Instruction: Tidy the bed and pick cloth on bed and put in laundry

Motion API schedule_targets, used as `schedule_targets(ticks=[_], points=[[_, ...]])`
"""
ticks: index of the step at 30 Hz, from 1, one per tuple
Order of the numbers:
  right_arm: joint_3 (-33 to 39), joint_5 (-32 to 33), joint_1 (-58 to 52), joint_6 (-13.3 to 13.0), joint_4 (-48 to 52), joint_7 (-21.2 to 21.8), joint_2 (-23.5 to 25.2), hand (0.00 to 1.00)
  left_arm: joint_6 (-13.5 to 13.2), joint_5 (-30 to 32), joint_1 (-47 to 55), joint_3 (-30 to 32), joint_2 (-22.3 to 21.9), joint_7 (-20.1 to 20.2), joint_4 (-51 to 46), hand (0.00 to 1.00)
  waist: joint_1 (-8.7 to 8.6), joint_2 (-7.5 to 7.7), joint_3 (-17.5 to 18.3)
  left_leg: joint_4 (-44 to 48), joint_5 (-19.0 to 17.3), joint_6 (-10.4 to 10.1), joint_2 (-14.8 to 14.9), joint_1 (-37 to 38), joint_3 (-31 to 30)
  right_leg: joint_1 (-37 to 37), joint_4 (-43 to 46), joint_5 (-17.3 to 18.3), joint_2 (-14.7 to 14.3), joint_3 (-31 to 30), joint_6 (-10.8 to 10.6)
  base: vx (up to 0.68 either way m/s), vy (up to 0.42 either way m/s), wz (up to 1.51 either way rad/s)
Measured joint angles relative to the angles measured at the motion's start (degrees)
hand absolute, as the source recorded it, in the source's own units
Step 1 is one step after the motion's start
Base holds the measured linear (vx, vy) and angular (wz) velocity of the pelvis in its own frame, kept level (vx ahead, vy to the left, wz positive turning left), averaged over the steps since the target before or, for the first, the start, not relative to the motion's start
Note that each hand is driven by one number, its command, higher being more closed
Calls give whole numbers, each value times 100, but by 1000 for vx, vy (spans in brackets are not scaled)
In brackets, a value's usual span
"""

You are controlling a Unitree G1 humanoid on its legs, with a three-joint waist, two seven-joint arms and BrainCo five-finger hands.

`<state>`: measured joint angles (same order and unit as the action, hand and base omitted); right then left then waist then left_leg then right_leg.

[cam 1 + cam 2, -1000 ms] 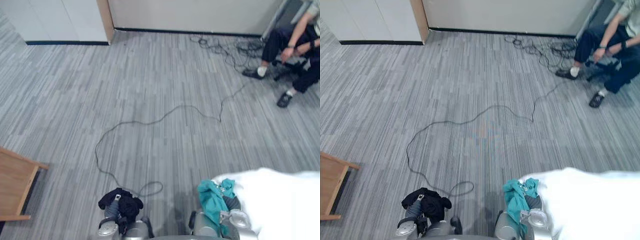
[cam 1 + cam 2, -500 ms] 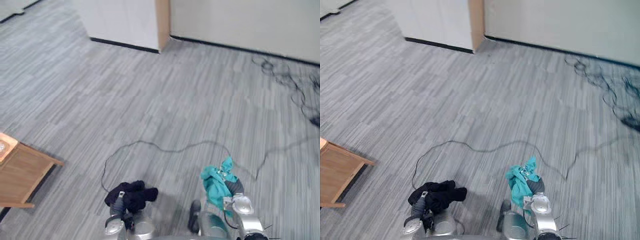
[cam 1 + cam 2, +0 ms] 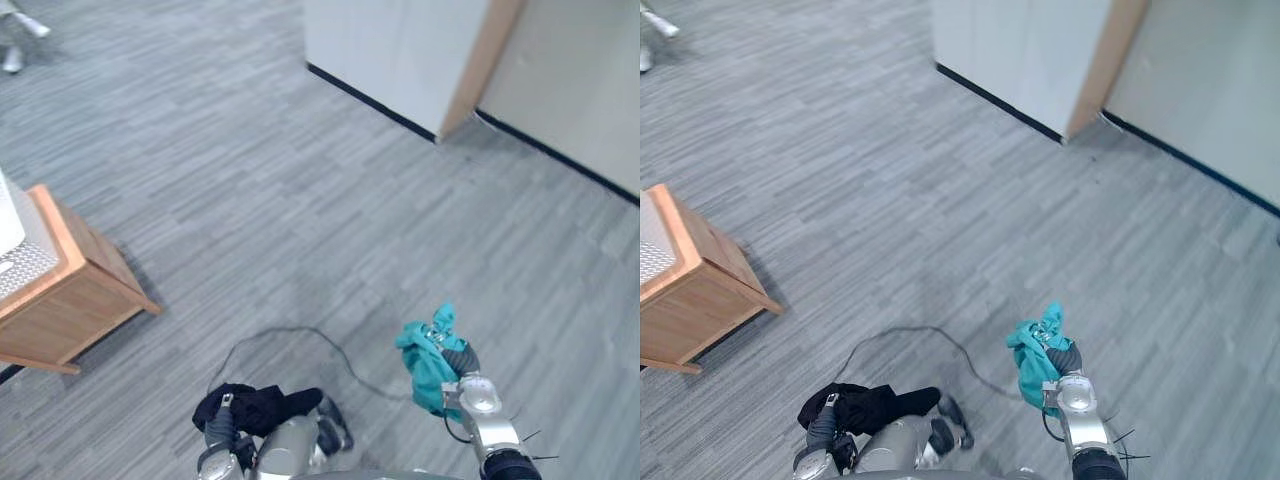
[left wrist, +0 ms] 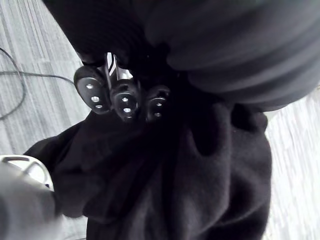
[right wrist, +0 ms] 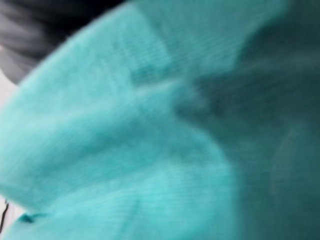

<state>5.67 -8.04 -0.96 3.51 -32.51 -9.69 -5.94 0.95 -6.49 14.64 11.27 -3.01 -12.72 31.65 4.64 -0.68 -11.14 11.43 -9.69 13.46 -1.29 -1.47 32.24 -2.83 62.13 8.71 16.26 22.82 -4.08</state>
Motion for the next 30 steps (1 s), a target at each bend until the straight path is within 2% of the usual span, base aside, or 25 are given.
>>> schedule_targets(ticks=[1,2,3,5,7,8,9,10,11,12,13,14,15,16,18,20,21,22,23,25,26,27,28,29,30], points=[[-26,1,-89,-24,36,0,37,100,-6,13,-6,-21,7,-19,-1,100,-76,-13,-3,-132,0,-3,-34,309,-353,238,93,76,-6,3,131,615,-28,196],[-73,2,-165,-61,109,-1,54,100,-14,52,-17,-59,31,-25,3,100,-109,-42,-18,-254,-1,-10,-34,563,-618,568,-36,146,5,-70,170,546,-98,175],[-129,6,-306,-86,242,-2,57,100,-15,72,-61,-102,49,-31,35,100,-165,-62,-29,-323,-19,-55,-37,715,-892,942,-366,224,0,-123,77,528,-127,182],[-112,17,-406,-100,443,-5,111,100,-17,111,-225,-315,178,-116,191,100,-291,-56,-40,-496,-150,-471,-12,1009,-1489,1618,-1744,288,-28,-544,-90,502,-202,172],[-105,27,-484,-98,475,-3,137,100,-19,270,-329,-536,308,-122,493,100,-363,-52,-40,-556,-257,-678,28,1231,-1953,1780,-3963,-127,-116,-895,-273,543,-336,129],[-84,66,-548,-89,487,-9,230,100,-18,401,-381,-637,429,-127,684,100,-369,80,-18,-552,-403,-922,9,1354,-2203,1910,-5403,-565,-3,-1172,-637,486,-374,99],[-82,67,-572,-87,489,-8,278,100,-13,492,-415,-666,471,-129,759,100,-364,143,-40,-550,-489,-1061,14,1484,-2308,2007,-5566,-602,27,-1233,-702,573,-477,105],[-82,67,-638,-67,488,-8,370,100,-8,607,-378,-678,504,-125,783,100,-363,141,-75,-571,-634,-1261,75,1702,-2454,2095,-5601,-629,74,-1267,-689,374,-340,70],[-101,66,-678,-63,488,-6,404,100,-12,663,-320,-674,508,-124,768,100,-366,144,-67,-574,-742,-1339,138,1818,-2521,2094,-5561,-678,59,-1269,-606,508,-463,75],[-128,67,-772,-63,495,13,451,100,-28,724,-173,-665,518,-124,727,100,-357,112,17,-484,-1057,-1429,387,2039,-2652,2042,-5213,-735,-83,-1266,-392,567,-535,66],[-149,67,-857,-59,497,61,397,100,-22,723,-21,-657,477,-125,739,100,-368,-73,164,-265,-1295,-1534,745,2139,-2744,2018,-4788,-957,-394,-1244,-257,588,-546,73],[-157,67,-843,-65,494,85,333,100,-26,722,10,-632,483,-119,748,100,-382,-112,187,386,-1422,-1611,935,1950,-2764,1981,-4567,-1048,-489,-1161,-258,580,-579,89],[-148,69,-816,-67,498,103,234,100,-22,710,-83,-612,368,-107,802,100,-408,-339,118,2354,-1207,-1515,1557,1108,-2452,1752,-4442,-1151,-707,-868,-127,645,-679,76],[-161,74,-815,-65,511,108,88,100,-25,669,-52,-568,207,-114,738,100,-331,-490,47,3722,-626,-1210,2171,513,-2217,1484,-4566,-1080,-995,-690,170,526,-577,54],[-190,77,-761,-53,641,92,-58,100,-35,525,-93,-513,97,-106,691,100,-174,-693,-85,5328,-566,-1184,2830,-161,-1783,898,-4793,-827,-1320,-619,407,550,-490,6],[-165,75,-652,-68,732,91,-79,100,-37,483,-129,-436,104,-106,640,100,-215,-595,-159,5769,-630,-1128,2783,-588,-1399,383,-5038,-621,-1309,-577,473,436,-332,12],[-147,74,-557,-69,732,90,-95,100,-70,484,-123,-430,93,-97,555,100,-204,-537,-165,5548,-644,-1151,2569,-888,-1136,131,-5231,-520,-1302,-574,504,382,-226,1],[-145,73,-467,-68,731,100,-138,100,-103,484,-121,-432,72,-63,472,100,-156,-514,-168,4916,-651,-1224,2292,-1172,-931,-17,-5401,-467,-1299,-549,501,546,-278,-9],[-128,72,-424,-68,733,102,-153,100,-120,484,-125,-432,59,-29,431,100,-91,-510,-166,4341,-666,-1277,2136,-1276,-744,-87,-5502,-435,-1301,-537,485,499,-174,-14],[-97,64,-365,-63,706,108,-188,100,-128,488,-105,-430,32,27,266,100,-69,-454,-196,2119,-484,-1498,1729,-1379,275,-522,-5937,-407,-1332,-233,328,522,-82,23],[-90,59,-369,-51,693,108,-191,100,-127,490,-115,-430,21,30,264,100,-74,-418,-198,1492,-395,-1574,1576,-1365,577,-648,-6020,-368,-1326,-118,283,565,-32,64],[-56,54,-367,-47,694,106,-233,100,-121,493,-126,-437,-31,30,232,100,-73,-365,-178,569,-227,-1579,1378,-1316,1113,-848,-6120,-307,-1351,40,190,463,-15,50],[13,38,-349,-45,692,106,-247,100,-111,501,-123,-458,-31,46,190,100,-48,-350,-184,328,-220,-1580,1350,-1301,1350,-967,-6180,-270,-1391,72,133,597,21,50],[16,-5,-316,-46,694,106,-217,100,-63,505,-86,-447,-29,48,89,100,-14,-332,-179,189,-170,-1447,1316,-1308,1671,-1250,-6271,-163,-1449,191,-30,610,65,31],[25,-60,-333,-45,691,103,-204,100,-17,504,-39,-411,-27,53,35,100,44,-240,-138,182,158,-895,1242,-1229,1649,-1452,-6258,-56,-1381,249,-198,747,115,30]])
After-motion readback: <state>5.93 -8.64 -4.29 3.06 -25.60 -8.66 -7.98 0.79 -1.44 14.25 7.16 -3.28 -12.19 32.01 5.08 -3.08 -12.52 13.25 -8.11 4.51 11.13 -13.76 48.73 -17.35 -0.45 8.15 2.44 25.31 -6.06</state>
